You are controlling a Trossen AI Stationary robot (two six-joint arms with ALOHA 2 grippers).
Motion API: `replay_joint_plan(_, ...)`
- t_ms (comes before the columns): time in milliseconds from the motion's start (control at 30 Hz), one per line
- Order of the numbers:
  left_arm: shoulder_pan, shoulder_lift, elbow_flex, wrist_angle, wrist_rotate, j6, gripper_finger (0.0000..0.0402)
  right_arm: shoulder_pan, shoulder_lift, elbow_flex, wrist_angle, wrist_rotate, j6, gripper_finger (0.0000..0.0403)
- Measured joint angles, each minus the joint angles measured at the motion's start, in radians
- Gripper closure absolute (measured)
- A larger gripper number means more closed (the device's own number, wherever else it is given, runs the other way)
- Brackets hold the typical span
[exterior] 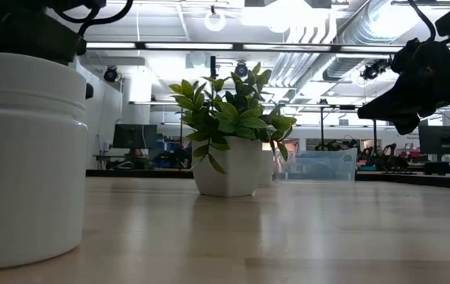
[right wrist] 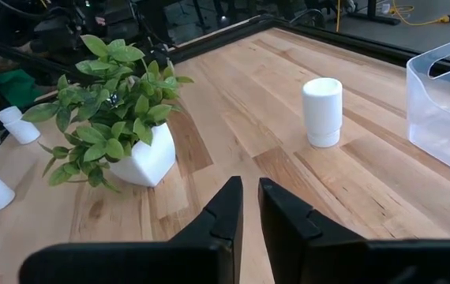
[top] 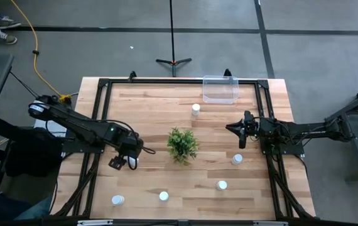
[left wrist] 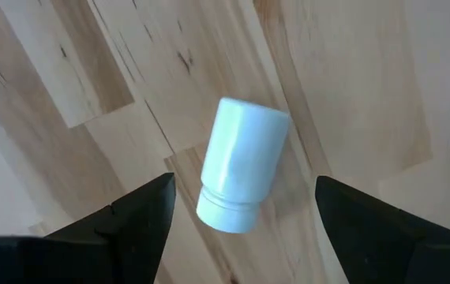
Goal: Pick and place pill bottles into a basket
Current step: Put the white pill bottle into the transparent bin
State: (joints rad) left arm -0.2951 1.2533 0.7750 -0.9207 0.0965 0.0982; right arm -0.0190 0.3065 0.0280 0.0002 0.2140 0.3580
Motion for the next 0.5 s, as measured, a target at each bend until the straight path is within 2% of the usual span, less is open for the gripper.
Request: replay_joint_plan(500,0.000,0.132,0.001,0.020,-0.007,0.055,0.0064,0.000,0.001,0.000,0.000,0.004,0.000,0.0367)
